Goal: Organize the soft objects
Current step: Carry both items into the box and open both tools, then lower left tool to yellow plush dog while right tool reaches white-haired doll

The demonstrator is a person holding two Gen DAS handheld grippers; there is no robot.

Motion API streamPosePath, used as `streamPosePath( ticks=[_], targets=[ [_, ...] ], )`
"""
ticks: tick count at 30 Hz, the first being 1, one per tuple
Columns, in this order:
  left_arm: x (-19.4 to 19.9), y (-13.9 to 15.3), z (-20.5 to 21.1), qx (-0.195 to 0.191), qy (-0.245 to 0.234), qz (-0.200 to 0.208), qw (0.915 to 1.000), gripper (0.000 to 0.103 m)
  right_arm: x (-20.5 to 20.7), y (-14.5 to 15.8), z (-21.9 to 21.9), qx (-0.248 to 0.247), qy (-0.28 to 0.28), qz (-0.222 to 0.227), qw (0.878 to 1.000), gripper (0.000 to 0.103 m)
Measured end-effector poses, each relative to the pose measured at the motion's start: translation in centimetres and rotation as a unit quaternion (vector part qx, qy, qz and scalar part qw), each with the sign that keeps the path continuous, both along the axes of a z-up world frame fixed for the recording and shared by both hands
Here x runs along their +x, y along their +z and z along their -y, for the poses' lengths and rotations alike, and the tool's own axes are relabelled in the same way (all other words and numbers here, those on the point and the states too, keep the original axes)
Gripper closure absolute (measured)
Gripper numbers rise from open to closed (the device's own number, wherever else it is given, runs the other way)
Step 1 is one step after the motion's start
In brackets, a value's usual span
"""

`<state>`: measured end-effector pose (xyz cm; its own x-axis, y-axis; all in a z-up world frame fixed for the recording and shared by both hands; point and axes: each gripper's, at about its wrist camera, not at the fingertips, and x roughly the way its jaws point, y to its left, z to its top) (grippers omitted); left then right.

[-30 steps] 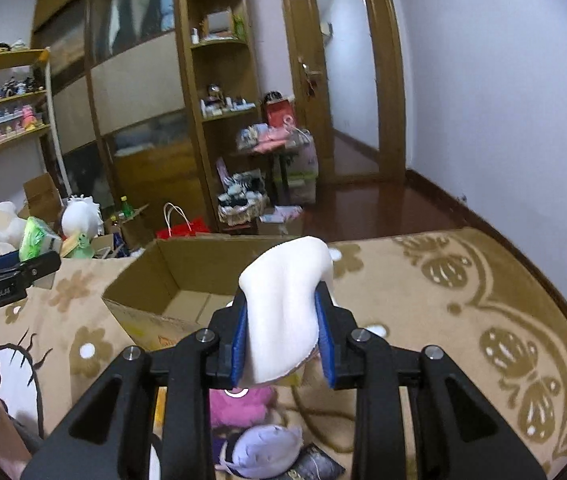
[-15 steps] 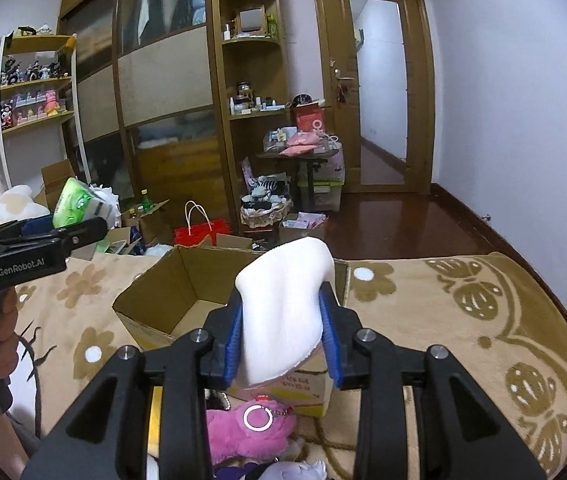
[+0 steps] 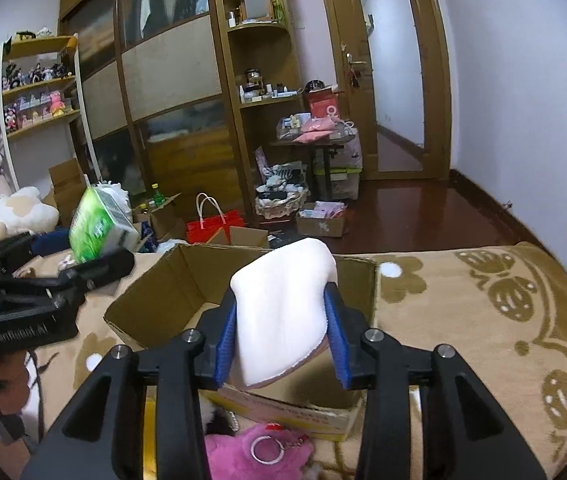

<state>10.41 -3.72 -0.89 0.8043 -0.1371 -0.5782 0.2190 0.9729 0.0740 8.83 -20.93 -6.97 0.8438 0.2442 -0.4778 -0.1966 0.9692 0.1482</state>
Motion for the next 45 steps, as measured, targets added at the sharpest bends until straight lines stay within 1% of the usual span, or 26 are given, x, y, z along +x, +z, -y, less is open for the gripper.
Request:
streamPosePath(
  ticks=[2,5,12,14,16,18,20,23,24,26,29,34,39,45],
  targets=[
    [0.4,-0.5,0.0,0.001,0.001,-0.009,1.0000,0.022,0.4,-0.2,-0.1,0.007,0.005,-0.002,1.000,0.059],
    [1.1,-1.4,-0.4,-0.012,0.002,-0.031,0.9995,0.022,0.8,-0.4,-0.3,0.014,0.017,-0.004,1.000,0.056],
    [2.1,-3.1,-0.6,-0.016,0.005,-0.064,0.9978,0.021,1.3,-1.3,-0.8,0.019,0.028,-0.021,0.999,0.052],
    [2.1,-3.1,-0.8,-0.023,0.006,-0.065,0.9976,0.011,1.3,-1.3,-0.7,0.024,0.028,-0.025,0.999,0.050],
    [1.8,-2.9,-1.0,-0.027,0.007,-0.057,0.9980,0.009,1.6,-1.3,-0.4,0.029,0.026,-0.029,0.999,0.047],
    [1.7,-2.8,-1.1,-0.019,0.009,-0.056,0.9982,0.008,1.5,-1.4,-0.2,0.034,0.024,-0.028,0.999,0.040],
    [1.6,-2.7,-1.2,-0.013,0.013,-0.057,0.9982,0.008,1.2,-1.2,0.1,0.041,0.021,-0.021,0.999,0.024],
    [1.3,-2.6,-1.8,-0.012,0.022,-0.060,0.9979,0.006,0.8,-0.7,0.4,0.046,0.011,-0.015,0.999,0.012],
    [1.1,-2.5,-2.0,-0.013,0.026,-0.060,0.9978,0.005,0.6,-0.6,0.5,0.048,0.007,-0.014,0.999,0.010],
    [0.7,-2.2,-2.3,-0.013,0.032,-0.055,0.9979,0.003,0.0,-0.4,0.8,0.052,0.001,-0.013,0.999,0.001],
    [-0.2,-1.8,-2.7,-0.011,0.039,-0.049,0.9980,0.003,-1.0,0.0,1.2,0.050,-0.007,-0.013,0.999,0.000],
    [-2.2,-1.1,-2.8,-0.005,0.033,-0.053,0.9980,0.002,-2.6,0.5,1.7,0.045,-0.014,-0.022,0.999,0.000],
    [-4.8,-0.6,-3.2,-0.025,0.026,-0.070,0.9969,0.002,-4.8,0.8,2.2,0.048,-0.019,-0.030,0.998,0.000],
    [-7.1,-0.4,-3.0,-0.005,0.024,-0.083,0.9963,0.002,-7.5,0.7,2.5,0.048,-0.036,-0.051,0.997,0.000]
  ],
)
